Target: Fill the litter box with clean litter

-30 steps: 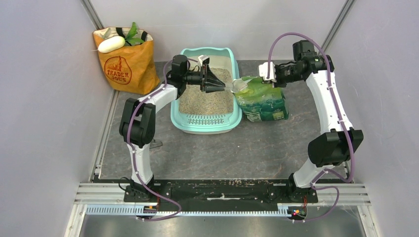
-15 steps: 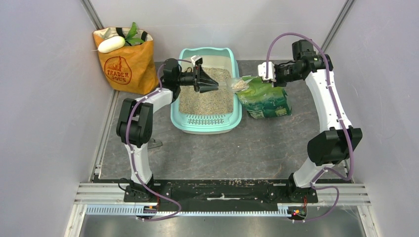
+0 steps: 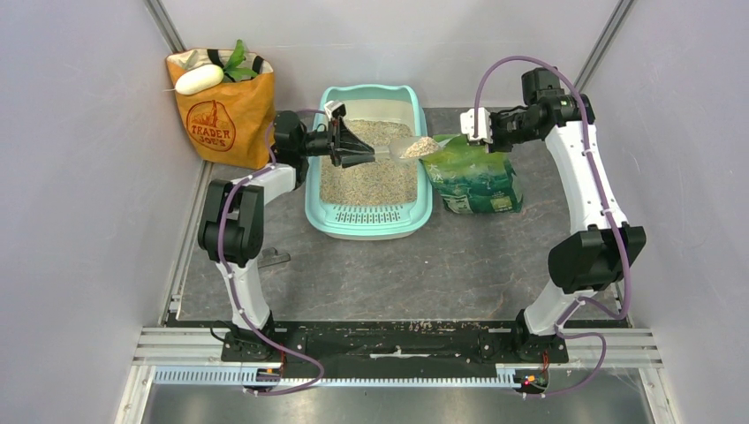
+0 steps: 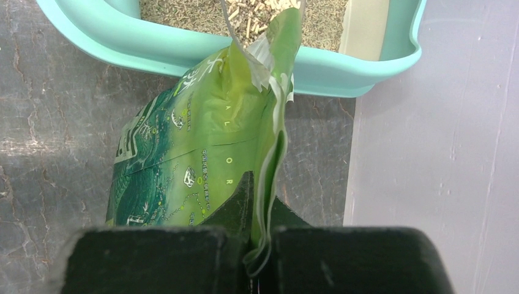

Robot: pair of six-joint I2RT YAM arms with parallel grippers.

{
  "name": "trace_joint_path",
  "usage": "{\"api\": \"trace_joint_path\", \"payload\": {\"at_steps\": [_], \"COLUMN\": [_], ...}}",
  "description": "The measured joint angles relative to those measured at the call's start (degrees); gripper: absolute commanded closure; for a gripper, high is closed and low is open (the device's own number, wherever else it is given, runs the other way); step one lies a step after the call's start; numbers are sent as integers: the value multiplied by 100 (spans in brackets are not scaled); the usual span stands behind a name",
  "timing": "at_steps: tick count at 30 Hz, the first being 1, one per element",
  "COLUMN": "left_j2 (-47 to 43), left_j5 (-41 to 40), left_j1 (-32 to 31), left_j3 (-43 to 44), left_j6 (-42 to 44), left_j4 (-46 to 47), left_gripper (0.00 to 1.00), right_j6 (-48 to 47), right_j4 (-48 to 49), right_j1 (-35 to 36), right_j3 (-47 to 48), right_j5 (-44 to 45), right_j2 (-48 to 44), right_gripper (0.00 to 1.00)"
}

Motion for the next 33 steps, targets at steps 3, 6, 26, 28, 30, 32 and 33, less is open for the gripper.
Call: {"api": "trace_joint_path", "payload": {"at_steps": [3,6,26,28,30,32,33], "left_j2": [0,0,-901,-927,-960,-1056,-1086], "left_j5": [26,48,-157,-442,-708,-988,-1097], "left_j1": [72,131,1427,1478,1497,1499,1499], "left_j3": [-44,-46,-87,592,981,1134,1172], "left_j6": [-192,-372,2059,3582,4603,5447,5777], "left_j4": [258,514,-2879,-4774,-5941,-6937,-7364], "left_gripper": [98,98,98,98,98,98,98], "right_j6": [0,-2,-9,-7,-7,-7,-9], "right_j4": [0,0,-105,-109,-120,-127,-127], "right_j1": [28,66,114,114,114,111,111], "right_j3": [85,129,315,315,315,315,315], "right_j5": [0,26,192,208,225,234,243], "right_j2": [33,66,249,249,249,249,249], "right_gripper": [100,100,100,100,100,100,100]}}
